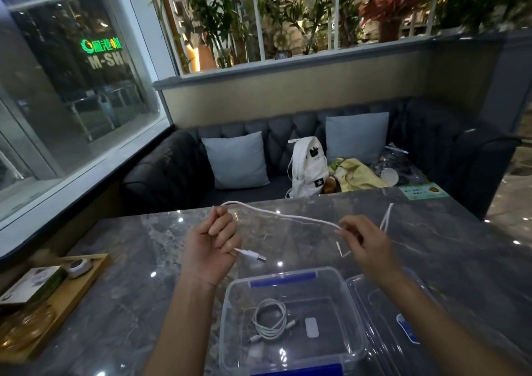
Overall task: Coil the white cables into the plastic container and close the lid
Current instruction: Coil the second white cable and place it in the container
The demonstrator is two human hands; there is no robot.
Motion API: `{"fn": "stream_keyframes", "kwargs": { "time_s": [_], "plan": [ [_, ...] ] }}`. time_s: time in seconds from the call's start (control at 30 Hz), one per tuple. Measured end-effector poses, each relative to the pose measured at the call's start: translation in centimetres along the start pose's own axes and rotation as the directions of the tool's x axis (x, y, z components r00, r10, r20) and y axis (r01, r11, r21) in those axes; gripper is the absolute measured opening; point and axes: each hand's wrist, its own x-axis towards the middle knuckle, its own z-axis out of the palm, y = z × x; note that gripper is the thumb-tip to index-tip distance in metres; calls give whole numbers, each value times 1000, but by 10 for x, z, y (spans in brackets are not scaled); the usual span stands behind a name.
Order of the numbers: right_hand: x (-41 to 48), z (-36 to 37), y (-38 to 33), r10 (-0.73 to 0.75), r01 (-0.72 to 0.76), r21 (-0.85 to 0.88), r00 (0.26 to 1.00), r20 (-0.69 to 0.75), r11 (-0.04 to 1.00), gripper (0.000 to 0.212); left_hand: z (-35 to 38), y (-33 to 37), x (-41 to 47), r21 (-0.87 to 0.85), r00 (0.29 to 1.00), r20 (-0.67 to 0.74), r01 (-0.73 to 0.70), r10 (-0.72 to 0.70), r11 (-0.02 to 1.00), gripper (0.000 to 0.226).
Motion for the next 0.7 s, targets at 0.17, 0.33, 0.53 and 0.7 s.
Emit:
{"fn": "stream_keyframes", "kwargs": {
  "time_s": [0.17,0.33,0.53,0.7],
  "plan": [
    [3,-8,-7,-203,231,-204,968,149,951,5,2,1,-1,181,993,-110,-27,48,983,19],
    [11,-5,-30,-315,448,-223,833,455,866,18,7,-16,3,555,980,-185,39,78,831,30],
    [22,-5,-66,-396,496,-75,768,504,865,8,19,-41,1,776,987,-159,122,4,619,33],
    [27,-2,-79,-388,444,-14,797,464,896,22,26,-57,-6,871,984,-99,156,-146,467,33]
  ]
}}
